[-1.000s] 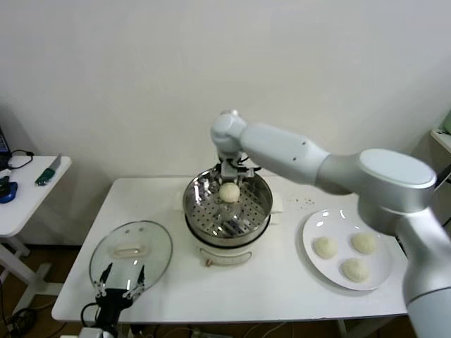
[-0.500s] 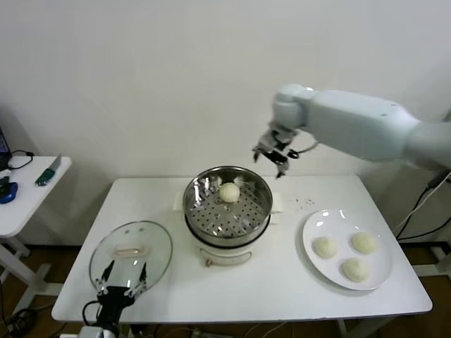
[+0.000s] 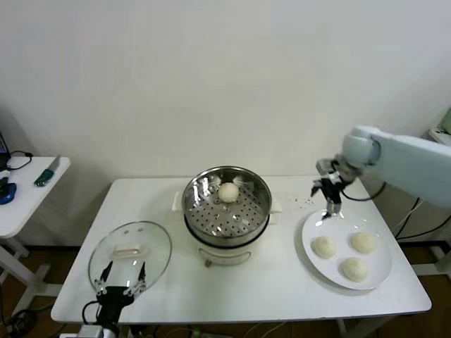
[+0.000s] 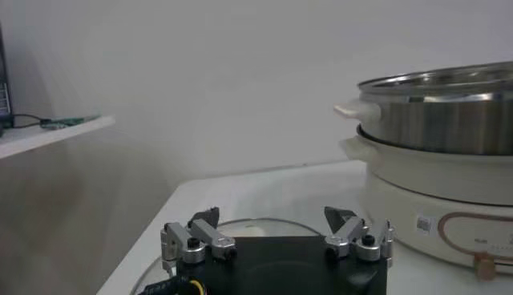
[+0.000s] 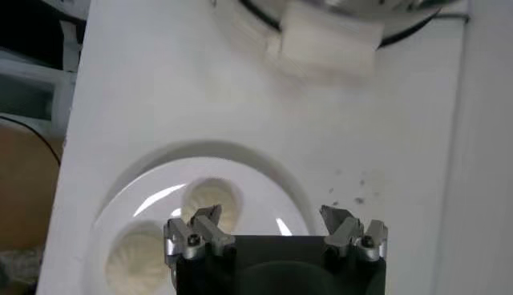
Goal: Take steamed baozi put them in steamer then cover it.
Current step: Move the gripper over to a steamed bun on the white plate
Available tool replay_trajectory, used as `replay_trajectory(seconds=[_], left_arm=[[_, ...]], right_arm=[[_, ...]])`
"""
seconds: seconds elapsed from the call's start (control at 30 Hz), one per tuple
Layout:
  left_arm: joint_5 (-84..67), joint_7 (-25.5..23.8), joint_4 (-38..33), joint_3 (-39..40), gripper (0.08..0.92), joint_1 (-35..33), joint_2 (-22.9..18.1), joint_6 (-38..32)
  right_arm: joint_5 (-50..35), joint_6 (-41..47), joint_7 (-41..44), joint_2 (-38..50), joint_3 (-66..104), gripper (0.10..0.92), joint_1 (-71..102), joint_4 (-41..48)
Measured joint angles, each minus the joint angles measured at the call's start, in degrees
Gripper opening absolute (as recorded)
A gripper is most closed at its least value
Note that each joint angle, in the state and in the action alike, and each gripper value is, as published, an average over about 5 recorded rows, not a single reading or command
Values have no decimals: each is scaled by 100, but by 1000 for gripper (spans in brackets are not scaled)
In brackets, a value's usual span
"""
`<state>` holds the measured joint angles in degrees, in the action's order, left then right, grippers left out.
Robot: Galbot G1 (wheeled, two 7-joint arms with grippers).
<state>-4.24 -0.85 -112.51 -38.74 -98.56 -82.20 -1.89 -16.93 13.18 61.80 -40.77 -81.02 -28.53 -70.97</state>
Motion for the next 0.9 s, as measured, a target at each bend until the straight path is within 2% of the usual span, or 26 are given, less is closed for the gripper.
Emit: replay_trajectory(seconds=[0.43, 0.9], left_arm=[[-3, 35, 94, -38, 823, -49, -60, -9], [-2, 41, 232, -38, 823, -35, -63, -42]], right_arm=[[503, 153, -93, 55, 793, 823, 1309, 392], [709, 104, -127, -169, 1269, 823, 1903, 776]])
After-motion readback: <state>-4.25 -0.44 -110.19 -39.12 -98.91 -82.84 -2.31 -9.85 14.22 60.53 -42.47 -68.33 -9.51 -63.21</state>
